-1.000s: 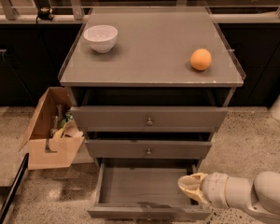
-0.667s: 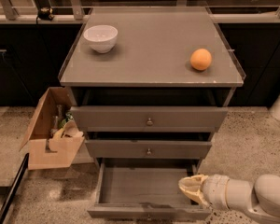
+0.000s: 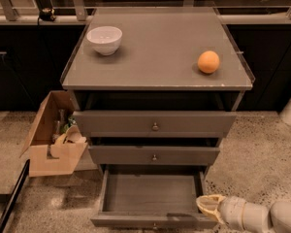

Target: Close bottom drawer

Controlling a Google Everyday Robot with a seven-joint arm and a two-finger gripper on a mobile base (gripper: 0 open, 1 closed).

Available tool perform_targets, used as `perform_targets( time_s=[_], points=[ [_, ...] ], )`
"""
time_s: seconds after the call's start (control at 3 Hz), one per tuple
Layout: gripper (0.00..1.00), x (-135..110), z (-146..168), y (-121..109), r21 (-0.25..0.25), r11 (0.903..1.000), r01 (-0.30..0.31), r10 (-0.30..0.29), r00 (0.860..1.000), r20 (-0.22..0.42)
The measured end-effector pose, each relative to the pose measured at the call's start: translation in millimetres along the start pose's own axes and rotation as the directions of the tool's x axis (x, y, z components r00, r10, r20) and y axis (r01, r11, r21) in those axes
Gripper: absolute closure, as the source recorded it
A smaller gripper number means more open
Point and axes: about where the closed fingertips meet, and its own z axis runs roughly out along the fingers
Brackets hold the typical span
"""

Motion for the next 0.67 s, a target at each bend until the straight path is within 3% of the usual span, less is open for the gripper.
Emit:
perform_targets(
  time_s=[0.33,0.67],
  points=[
    [1.0,40.5,8.3,-10.1,-0.078,0.9965,-0.033,0.036,0.998,0.044],
    [1.0,81.6,19.5,-14.5,-0.185,0.9806,-0.064,0.082,0.992,0.092]
  ],
)
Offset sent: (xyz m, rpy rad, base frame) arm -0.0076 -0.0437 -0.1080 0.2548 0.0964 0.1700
